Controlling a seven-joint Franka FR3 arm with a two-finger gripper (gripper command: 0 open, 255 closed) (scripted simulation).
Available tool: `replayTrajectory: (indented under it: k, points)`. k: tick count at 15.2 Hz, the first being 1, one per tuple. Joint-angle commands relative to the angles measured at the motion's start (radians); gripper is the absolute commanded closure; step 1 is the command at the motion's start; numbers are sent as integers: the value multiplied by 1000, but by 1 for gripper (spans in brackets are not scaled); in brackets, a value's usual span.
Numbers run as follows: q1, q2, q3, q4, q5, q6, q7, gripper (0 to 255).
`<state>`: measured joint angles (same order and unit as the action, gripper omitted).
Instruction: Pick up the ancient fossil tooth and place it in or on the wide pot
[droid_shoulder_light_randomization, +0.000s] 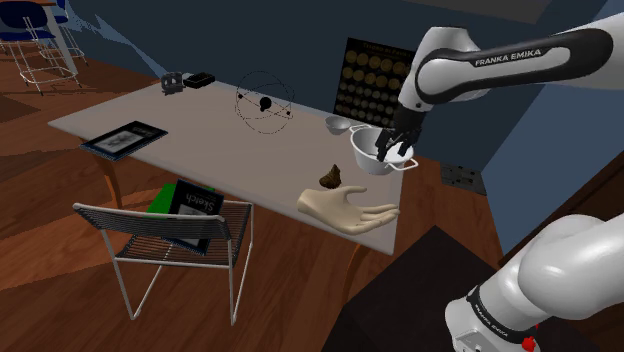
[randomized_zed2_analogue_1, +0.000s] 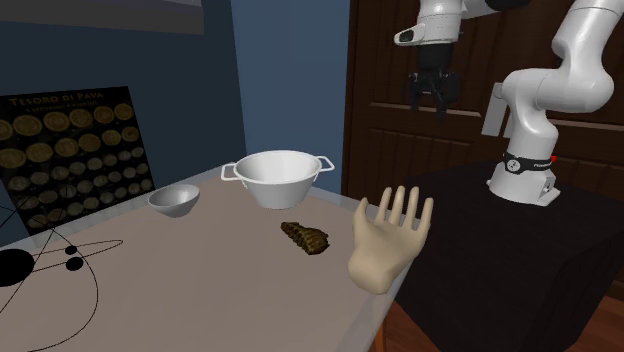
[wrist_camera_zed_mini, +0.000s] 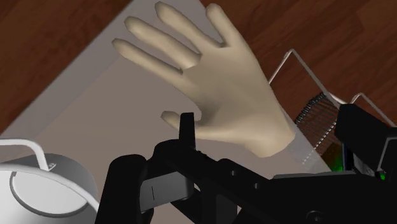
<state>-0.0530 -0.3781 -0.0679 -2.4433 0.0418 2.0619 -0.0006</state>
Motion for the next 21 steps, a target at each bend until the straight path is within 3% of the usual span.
replayTrajectory:
  k: [1, 11, 21]
  points:
    - [-4, 70, -5, 7, 5, 71, 8, 0]
    - [-18, 439, -25, 115, 59, 360, 33, 0]
    - [-56, 823, -23, 356, 145, 530, 37, 0]
